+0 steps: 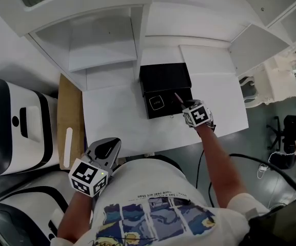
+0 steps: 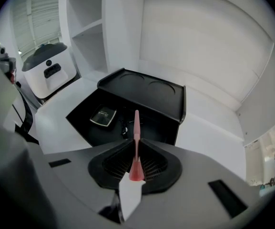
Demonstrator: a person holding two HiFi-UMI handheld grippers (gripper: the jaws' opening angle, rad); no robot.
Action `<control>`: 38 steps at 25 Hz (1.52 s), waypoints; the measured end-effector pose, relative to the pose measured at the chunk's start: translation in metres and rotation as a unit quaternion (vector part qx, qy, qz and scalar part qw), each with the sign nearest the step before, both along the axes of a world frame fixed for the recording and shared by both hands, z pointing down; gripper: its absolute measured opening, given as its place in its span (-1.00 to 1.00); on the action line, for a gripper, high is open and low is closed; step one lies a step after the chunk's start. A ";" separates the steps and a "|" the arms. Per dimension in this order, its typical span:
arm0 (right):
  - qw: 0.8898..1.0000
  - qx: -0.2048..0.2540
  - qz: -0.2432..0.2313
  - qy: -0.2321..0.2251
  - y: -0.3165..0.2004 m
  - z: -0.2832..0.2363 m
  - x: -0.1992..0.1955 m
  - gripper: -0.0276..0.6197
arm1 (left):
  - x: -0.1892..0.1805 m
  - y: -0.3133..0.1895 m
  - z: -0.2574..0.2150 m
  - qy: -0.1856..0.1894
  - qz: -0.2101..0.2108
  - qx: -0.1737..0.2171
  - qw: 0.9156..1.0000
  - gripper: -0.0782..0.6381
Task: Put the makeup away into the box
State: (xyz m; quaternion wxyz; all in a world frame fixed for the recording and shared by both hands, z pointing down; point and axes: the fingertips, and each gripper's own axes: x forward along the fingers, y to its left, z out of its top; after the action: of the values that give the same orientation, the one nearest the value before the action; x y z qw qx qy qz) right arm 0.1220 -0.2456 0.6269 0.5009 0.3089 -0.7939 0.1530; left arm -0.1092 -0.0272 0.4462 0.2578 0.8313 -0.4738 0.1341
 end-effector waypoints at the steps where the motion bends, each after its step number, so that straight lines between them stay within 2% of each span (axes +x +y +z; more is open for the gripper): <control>1: 1.000 -0.002 0.010 0.005 -0.004 0.002 0.003 -0.72 | 0.000 0.000 0.000 0.000 -0.003 0.000 1.000 -0.74; 4: 0.999 -0.013 0.041 0.013 -0.013 0.009 0.009 -0.72 | -0.001 -0.001 0.001 -0.002 -0.013 -0.002 1.000 -0.74; 9: 0.996 -0.041 0.081 -0.001 -0.024 0.019 0.009 -0.72 | -0.006 -0.004 0.000 -0.005 -0.025 -0.004 1.000 -0.74; 18: 0.991 -0.063 0.116 -0.006 -0.034 0.031 0.005 -0.72 | -0.010 -0.009 -0.002 -0.007 -0.038 -0.002 0.999 -0.74; 30: 0.990 -0.067 0.120 0.020 -0.034 0.036 0.001 -0.72 | -0.008 -0.010 -0.001 -0.002 -0.049 0.000 0.999 -0.74; 35: 0.992 -0.059 0.103 0.037 -0.034 0.036 0.000 -0.72 | -0.010 -0.008 -0.003 -0.004 -0.054 0.003 0.999 -0.74; 38: 0.991 -0.062 0.111 0.033 -0.034 0.037 -0.002 -0.72 | -0.011 -0.006 -0.004 -0.005 -0.056 0.004 0.998 -0.74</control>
State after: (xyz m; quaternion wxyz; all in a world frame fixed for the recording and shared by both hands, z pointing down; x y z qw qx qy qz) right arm 0.1196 -0.2795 0.6643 0.5248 0.3680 -0.7269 0.2466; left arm -0.1200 -0.0333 0.4422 0.2589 0.8038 -0.5218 0.1212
